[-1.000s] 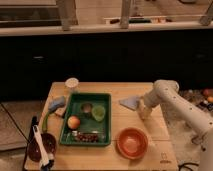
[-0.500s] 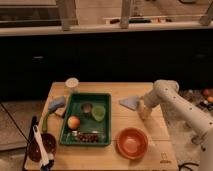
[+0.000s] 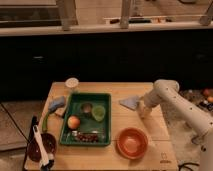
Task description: Place towel in red bowl
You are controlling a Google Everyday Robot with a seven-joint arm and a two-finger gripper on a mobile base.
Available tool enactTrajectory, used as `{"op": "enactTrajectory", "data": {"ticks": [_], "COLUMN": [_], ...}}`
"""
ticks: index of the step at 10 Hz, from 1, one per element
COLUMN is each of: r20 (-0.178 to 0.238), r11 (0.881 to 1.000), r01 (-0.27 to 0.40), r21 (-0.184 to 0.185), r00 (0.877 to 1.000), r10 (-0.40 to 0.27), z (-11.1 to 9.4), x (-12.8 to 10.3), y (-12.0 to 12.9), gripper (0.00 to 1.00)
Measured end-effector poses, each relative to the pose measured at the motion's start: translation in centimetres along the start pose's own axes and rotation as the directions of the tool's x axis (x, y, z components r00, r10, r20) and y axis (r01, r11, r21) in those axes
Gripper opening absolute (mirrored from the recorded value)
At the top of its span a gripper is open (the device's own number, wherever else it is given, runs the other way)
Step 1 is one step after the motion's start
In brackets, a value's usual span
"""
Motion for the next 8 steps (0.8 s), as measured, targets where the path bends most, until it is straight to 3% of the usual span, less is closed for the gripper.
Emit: {"op": "enactTrajectory", "data": {"ticks": [4,8], "r20": [-0.011,-0.050], "r11": [1.000,0.995], "r01": [0.027,0.096], "r21": [0.012,0.019], "r00": [1.000,0.994], "r10": [-0.027,-0.095], "z": [-0.8,-5.4], "x": [-1.1,-5.2], "y": [-0.2,-1.5], "gripper": [0.80,0.80]}}
